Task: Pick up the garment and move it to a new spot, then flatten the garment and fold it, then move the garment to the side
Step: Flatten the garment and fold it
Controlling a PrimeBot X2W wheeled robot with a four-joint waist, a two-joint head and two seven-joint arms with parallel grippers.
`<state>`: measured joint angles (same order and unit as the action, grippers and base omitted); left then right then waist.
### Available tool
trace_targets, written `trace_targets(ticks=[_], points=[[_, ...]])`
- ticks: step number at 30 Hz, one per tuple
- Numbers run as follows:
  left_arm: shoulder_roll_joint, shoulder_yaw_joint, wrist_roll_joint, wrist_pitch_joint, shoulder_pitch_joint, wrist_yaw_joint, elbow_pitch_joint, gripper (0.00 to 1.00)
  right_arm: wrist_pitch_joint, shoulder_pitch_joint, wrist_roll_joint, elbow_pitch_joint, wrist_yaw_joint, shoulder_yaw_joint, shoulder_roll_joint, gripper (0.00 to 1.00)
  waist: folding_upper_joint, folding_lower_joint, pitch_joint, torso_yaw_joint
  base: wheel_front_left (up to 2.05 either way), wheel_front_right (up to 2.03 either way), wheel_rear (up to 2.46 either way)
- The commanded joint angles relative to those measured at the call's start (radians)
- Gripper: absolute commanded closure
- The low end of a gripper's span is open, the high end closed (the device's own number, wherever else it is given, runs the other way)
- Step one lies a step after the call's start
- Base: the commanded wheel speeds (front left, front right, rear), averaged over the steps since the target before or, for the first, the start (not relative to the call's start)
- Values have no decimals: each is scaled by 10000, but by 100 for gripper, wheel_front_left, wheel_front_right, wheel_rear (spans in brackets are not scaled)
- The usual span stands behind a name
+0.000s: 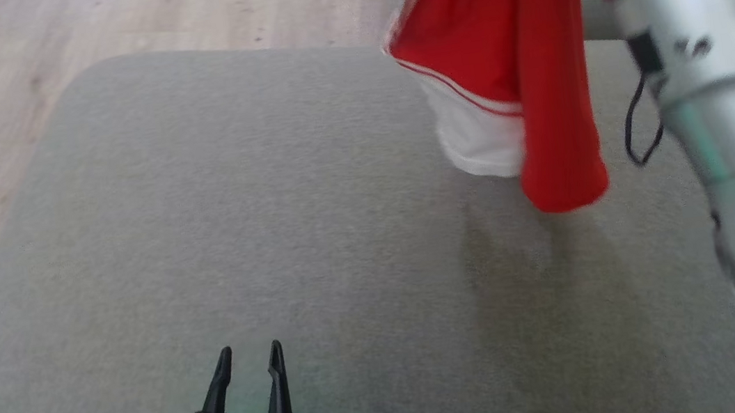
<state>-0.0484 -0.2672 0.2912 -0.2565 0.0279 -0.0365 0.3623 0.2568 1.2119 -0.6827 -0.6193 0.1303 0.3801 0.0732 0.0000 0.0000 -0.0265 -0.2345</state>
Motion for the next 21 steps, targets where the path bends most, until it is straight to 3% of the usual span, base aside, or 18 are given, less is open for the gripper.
trace_targets(ticks=[1,4,7,14,21], points=[[-18,187,76,-53,-178,8,-212,0,49,678,-200,217,4,-108,-229,100,0,0,96,-310,0,0,0],[-18,196,86,-53,-100,67,-221,0,49,986,-292,-214,4,-640,-229,100,0,0,108,-444,0,0,0],[-18,321,115,-53,-32,139,-297,0,49,994,335,-1072,4,-1389,-229,100,0,0,76,-365,0,0,0],[-18,479,192,-53,-237,158,-468,0,49,-463,3922,-3617,4,-4391,-82,100,0,0,-525,376,0,0,0],[-18,300,133,-53,-945,36,-617,0,49,-3375,7158,-4395,4,-7545,569,100,0,0,-1230,938,0,0,0]])
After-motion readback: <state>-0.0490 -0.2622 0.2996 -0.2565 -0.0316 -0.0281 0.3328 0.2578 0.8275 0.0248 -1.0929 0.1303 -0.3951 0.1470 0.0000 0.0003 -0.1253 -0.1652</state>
